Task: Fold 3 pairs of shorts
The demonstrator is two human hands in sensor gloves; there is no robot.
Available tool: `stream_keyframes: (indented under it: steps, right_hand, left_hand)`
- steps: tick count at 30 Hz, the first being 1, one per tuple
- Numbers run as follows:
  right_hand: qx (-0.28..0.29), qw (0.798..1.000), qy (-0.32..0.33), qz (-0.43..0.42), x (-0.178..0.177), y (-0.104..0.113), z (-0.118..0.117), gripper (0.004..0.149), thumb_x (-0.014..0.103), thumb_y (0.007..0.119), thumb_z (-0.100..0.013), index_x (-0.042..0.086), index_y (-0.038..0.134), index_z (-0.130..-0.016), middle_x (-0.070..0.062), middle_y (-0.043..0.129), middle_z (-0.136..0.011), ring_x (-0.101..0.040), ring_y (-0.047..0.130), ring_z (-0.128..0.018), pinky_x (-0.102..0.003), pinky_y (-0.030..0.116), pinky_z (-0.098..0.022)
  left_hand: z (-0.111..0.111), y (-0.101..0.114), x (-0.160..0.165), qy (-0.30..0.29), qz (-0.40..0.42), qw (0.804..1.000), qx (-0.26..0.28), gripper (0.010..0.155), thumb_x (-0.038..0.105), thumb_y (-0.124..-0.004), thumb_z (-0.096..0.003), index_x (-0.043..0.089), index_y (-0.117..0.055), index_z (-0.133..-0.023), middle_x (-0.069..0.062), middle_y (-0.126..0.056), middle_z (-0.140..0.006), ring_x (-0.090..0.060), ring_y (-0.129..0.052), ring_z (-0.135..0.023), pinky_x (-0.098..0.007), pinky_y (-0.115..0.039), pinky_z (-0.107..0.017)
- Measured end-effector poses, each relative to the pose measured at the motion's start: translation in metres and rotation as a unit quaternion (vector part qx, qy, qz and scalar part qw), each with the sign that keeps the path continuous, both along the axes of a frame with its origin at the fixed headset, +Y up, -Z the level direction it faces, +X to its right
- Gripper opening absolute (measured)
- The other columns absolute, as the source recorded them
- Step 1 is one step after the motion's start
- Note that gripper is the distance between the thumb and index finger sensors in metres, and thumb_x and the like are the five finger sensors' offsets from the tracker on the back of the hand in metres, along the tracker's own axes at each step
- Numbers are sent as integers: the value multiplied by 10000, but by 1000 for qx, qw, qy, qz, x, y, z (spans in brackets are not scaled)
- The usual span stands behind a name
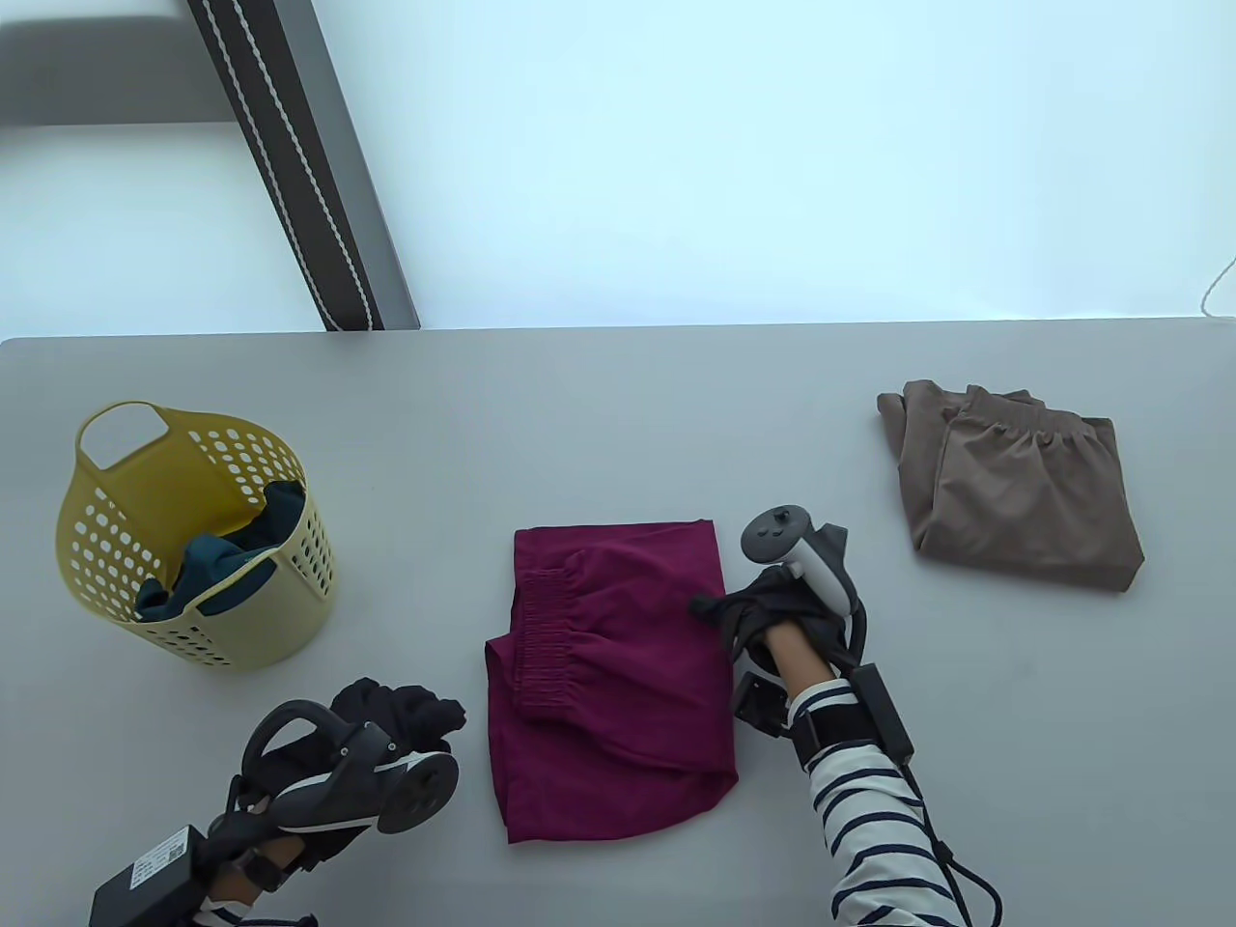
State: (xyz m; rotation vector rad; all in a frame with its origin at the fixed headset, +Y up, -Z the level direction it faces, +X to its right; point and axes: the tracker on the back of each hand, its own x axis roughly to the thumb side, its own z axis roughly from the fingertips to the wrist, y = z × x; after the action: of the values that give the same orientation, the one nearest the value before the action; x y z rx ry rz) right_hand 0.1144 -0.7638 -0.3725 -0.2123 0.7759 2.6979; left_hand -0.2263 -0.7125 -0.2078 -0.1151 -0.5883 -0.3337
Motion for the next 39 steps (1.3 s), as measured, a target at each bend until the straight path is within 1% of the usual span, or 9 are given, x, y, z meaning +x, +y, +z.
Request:
stream_keyframes:
  steps: [8, 14, 17, 21, 26, 28, 30, 34, 39]
  right_hand:
    - [82, 996, -20, 15, -28, 5, 6, 444, 303, 794, -428, 24, 702, -761, -432, 282, -951, -744, 253, -769, -716, 385, -543]
    - [86, 971, -93, -202, -3, 35, 11, 398, 255, 817, -422, 39, 711, -738, -483, 357, -919, -780, 429, -743, -711, 544, -524]
    - [79, 951, -105, -279, 11, 62, 11, 374, 238, 790, -451, 46, 668, -748, -402, 705, -818, -514, 958, -597, -481, 878, -370]
    - [105, 923, -143, -341, 37, 101, 2, 402, 243, 758, -469, 8, 608, -759, -266, 892, -593, -297, 1100, -397, -319, 949, -217]
    - [196, 859, -228, -415, 87, 138, -15, 412, 247, 741, -487, 53, 550, -796, -225, 858, -668, -275, 1076, -492, -316, 934, -302]
    - [247, 818, -258, -450, 113, 149, -16, 414, 266, 722, -504, 111, 509, -824, -172, 824, -752, -252, 1048, -594, -317, 915, -391]
    - [303, 742, -301, -517, 150, 156, -15, 418, 278, 701, -524, 172, 461, -849, -109, 780, -835, -228, 999, -708, -327, 878, -490]
    - [333, 660, -320, -592, 199, 138, -10, 438, 316, 633, -569, 300, 333, -888, 43, 635, -1003, -144, 825, -954, -402, 685, -722]
    - [311, 666, -387, -558, 241, 79, 2, 551, 274, 573, -592, 234, 187, -983, -72, 353, -1123, -411, 351, -1065, -564, 379, -748]
  left_hand:
    - [0, -1, -1, 1, -3, 1000, -7, 488, 451, -506, -504, 298, -564, -964, 7, -819, -946, -151, -1006, -731, -481, -796, -665]
    - [0, -1, -1, -3, -6, 1000, -11, 488, 450, -506, -505, 297, -564, -964, 7, -819, -945, -153, -1006, -731, -482, -795, -665]
    - [0, 0, -1, -2, -2, 1000, -11, 488, 450, -506, -505, 297, -565, -964, 7, -819, -945, -153, -1006, -731, -482, -795, -665]
    - [0, -1, 0, -3, -3, 1000, -15, 489, 451, -506, -505, 298, -565, -965, 7, -819, -946, -153, -1006, -731, -482, -795, -665]
    - [0, -2, 0, -2, -4, 1000, -21, 490, 451, -505, -505, 296, -565, -965, 6, -818, -946, -153, -1006, -732, -482, -794, -666]
    - [-1, -2, 0, -1, -4, 1000, -22, 490, 451, -506, -505, 295, -565, -965, 5, -819, -946, -155, -1006, -731, -483, -794, -665]
    - [-1, -2, 0, 0, -4, 1000, -24, 491, 451, -506, -504, 295, -566, -965, 3, -820, -945, -155, -1006, -731, -483, -794, -665]
    - [-2, -2, 1, -1, -7, 1000, -28, 491, 452, -505, -505, 295, -566, -965, 3, -819, -946, -155, -1006, -731, -483, -794, -666]
    - [-3, -2, 1, 3, -11, 999, -32, 492, 452, -506, -505, 293, -566, -966, 2, -820, -946, -156, -1005, -732, -484, -794, -665]
